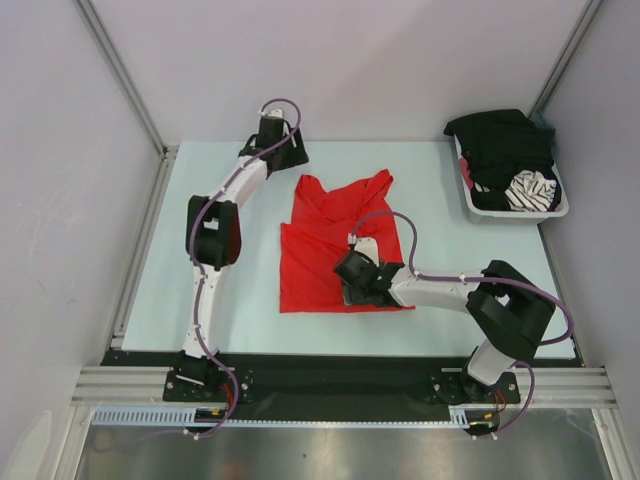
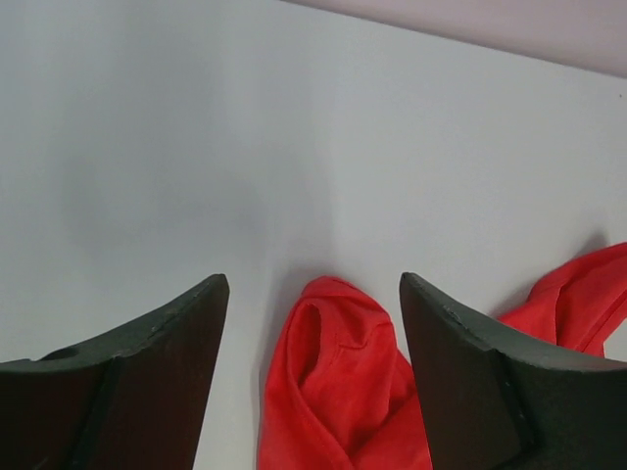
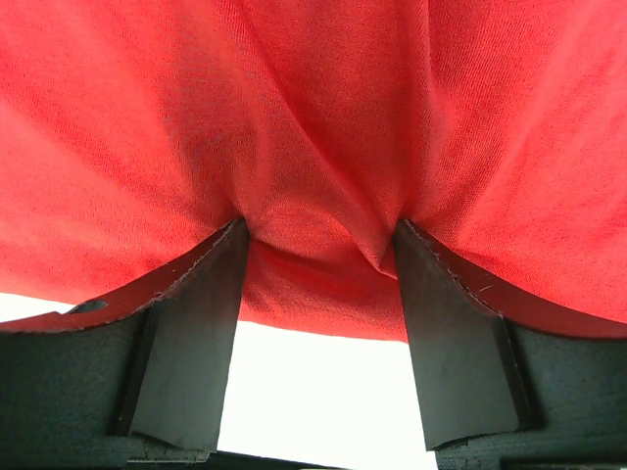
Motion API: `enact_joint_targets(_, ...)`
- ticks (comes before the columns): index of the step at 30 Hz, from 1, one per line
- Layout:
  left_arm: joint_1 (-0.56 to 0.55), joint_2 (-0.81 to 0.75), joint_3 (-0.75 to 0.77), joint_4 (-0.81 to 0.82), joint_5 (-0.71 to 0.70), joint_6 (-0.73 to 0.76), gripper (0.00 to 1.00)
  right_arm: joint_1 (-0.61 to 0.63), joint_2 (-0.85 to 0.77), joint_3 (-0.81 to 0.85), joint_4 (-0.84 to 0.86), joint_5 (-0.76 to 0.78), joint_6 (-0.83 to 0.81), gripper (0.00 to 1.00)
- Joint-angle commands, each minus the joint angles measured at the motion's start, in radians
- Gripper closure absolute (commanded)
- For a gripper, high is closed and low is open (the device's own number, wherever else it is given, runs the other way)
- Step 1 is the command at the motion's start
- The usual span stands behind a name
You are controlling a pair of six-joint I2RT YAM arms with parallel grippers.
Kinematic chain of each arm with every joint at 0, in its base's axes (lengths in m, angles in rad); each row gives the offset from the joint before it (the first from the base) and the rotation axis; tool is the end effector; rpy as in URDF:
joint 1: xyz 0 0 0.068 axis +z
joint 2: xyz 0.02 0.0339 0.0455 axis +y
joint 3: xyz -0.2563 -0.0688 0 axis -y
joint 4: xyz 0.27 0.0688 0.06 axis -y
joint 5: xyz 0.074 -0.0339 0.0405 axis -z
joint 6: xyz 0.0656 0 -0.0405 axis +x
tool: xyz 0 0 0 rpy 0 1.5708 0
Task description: Fold and stack the tank tops
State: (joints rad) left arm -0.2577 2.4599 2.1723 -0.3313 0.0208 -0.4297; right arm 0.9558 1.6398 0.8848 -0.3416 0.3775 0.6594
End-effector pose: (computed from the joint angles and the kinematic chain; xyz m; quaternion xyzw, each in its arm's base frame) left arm 0.5882 -0.1564 0.1750 -0.0716 0.8859 -0.1631 0.4282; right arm 0.2142 0.2613 0.1078 -0.0974 0.9508 0.0407 0.2913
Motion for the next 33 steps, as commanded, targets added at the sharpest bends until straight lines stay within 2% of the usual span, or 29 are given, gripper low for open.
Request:
enact_joint_targets(1, -0.026, -0.030, 0.011, -0.026, 0.044, -0.017, 0.25, 0.018, 0.057, -0.032, -0.037, -0.097, 0.040, 0.34)
enact_joint_targets(5, -0.040, -0.018, 0.017, -0.055, 0.044, -0.020, 0.27, 0.018, 0.055, -0.033, -0.036, -0.101, 0.046, 0.35)
enact_joint_targets(12, -0.049, 0.005, -0.008, -0.126, -0.010, -0.119, 0.33, 0.017, 0.057, -0.032, -0.036, -0.104, 0.046, 0.35)
enact_joint_targets(17, -0.051, 0.047, 0.049, -0.163, -0.018, -0.118, 0.49, 0.017, 0.054, -0.038, -0.036, -0.106, 0.049, 0.35)
enact_joint_targets(20, -0.051, 0.072, 0.092, -0.192, -0.018, -0.115, 0.52, 0.015, 0.055, -0.038, -0.034, -0.106, 0.048, 0.35)
enact_joint_targets(24, -0.054, 0.088, 0.103, -0.210, -0.047, -0.116, 0.51, 0.014, 0.055, -0.040, -0.030, -0.112, 0.048, 0.35)
enact_joint_targets(26, -0.057, 0.090, 0.096, -0.209, -0.055, -0.115, 0.59, 0.014, 0.057, -0.038, -0.030, -0.112, 0.048, 0.35)
enact_joint_targets(27, -0.057, 0.086, 0.095, -0.203, -0.056, -0.115, 0.76, 0.015, 0.057, -0.038, -0.028, -0.112, 0.048, 0.35)
enact_joint_targets(29, -0.054, 0.085, 0.098, -0.183, -0.070, -0.110, 0.89, 0.014, 0.060, -0.038, -0.027, -0.114, 0.046, 0.35)
enact_joint_targets(30, -0.051, 0.077, 0.098, -0.167, -0.073, -0.109, 0.93, 0.014, 0.061, -0.038, -0.027, -0.112, 0.046, 0.35)
enact_joint_targets(33, -0.034, 0.070, 0.096, -0.094, -0.108, -0.115, 0.96, 0.014, 0.066, -0.044, -0.025, -0.118, 0.046, 0.36)
